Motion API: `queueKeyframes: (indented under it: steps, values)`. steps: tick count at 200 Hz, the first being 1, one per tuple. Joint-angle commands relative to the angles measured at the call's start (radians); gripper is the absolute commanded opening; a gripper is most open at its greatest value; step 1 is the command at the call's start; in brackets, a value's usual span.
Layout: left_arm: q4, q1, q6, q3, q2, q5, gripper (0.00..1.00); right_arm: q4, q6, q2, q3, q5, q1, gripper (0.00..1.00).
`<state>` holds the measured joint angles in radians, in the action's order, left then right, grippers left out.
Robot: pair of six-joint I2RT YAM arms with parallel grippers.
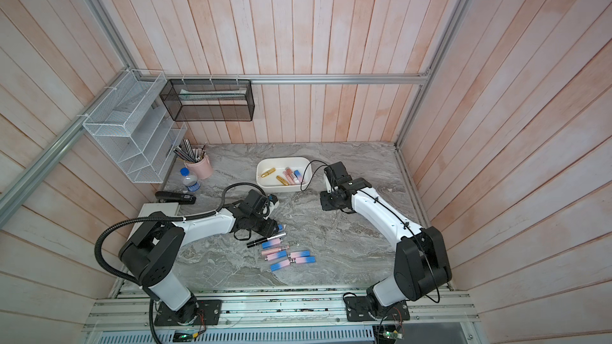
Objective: Put the lipstick into the storage box
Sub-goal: Pick up the lipstick at the center of the board.
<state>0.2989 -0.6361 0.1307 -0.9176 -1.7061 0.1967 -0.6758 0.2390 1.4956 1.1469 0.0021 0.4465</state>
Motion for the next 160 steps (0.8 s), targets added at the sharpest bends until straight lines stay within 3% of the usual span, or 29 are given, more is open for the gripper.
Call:
queueKeyframes:
  steps: [1, 17, 78, 160]
  values:
    - [0.013, -0.005, -0.004, -0.023, -0.024, -0.028, 0.51, 0.005, -0.010, -0.020, -0.006, -0.005, -0.008, 0.33]
    - [0.014, -0.005, -0.005, -0.027, -0.028, -0.026, 0.41, 0.004, -0.013, -0.020, -0.003, -0.004, -0.012, 0.33]
    - [0.028, -0.005, -0.011, -0.049, -0.042, -0.013, 0.19, 0.011, -0.029, -0.008, 0.010, -0.015, -0.030, 0.33]
    - [0.127, -0.003, -0.038, -0.245, -0.016, -0.020, 0.18, 0.009, -0.052, 0.012, 0.049, -0.025, -0.047, 0.33]
